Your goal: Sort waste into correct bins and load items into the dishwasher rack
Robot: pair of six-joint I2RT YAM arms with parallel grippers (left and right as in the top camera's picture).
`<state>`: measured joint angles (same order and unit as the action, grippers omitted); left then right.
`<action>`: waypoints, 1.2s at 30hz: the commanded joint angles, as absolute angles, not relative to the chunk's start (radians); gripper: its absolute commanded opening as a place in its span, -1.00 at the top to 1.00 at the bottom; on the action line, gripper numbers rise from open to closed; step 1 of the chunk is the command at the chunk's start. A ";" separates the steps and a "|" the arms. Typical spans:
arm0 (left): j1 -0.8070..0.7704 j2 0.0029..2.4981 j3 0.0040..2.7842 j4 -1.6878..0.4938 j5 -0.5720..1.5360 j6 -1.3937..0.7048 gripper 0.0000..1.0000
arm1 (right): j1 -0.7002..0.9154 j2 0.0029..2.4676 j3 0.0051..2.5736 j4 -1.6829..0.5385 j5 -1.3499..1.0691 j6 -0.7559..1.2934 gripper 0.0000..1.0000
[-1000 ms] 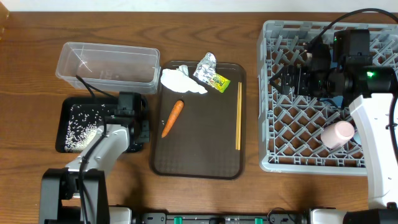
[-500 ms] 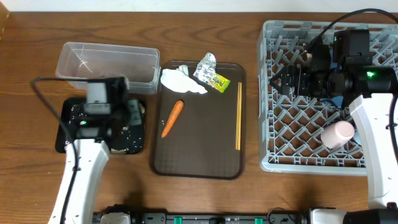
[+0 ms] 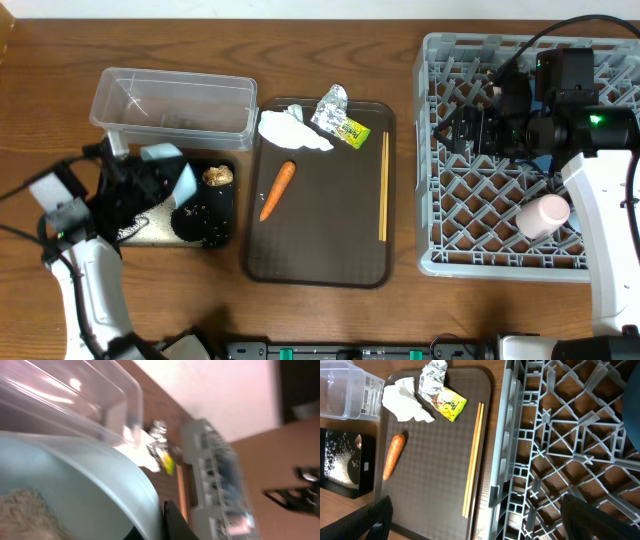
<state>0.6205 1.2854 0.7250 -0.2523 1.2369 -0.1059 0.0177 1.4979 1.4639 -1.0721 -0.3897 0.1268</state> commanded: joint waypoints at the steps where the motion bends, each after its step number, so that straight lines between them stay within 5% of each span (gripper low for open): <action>1: 0.670 1.330 0.630 -0.218 1.571 0.065 0.88 | 0.028 1.482 1.466 -1.071 -0.400 0.142 -0.99; 12: 0.718 1.469 0.580 -0.168 1.552 0.199 0.87 | 0.028 1.482 1.466 -1.075 -0.401 0.142 -0.98; 20: 0.736 1.494 0.578 -0.081 1.513 0.059 0.87 | 0.028 1.482 1.466 -1.067 -0.401 0.142 -0.99; 23: 0.737 1.494 0.578 -0.081 1.346 -0.023 0.87 | 0.028 1.482 1.466 -1.066 -0.401 0.142 -0.98; 26: 0.729 1.494 0.578 -0.019 1.503 -0.013 0.88 | 0.028 1.482 1.466 -1.067 -0.401 0.142 -0.99; 36: 0.714 1.494 0.578 0.125 1.416 -0.179 0.88 | 0.028 1.482 1.466 -1.068 -0.401 0.142 -0.99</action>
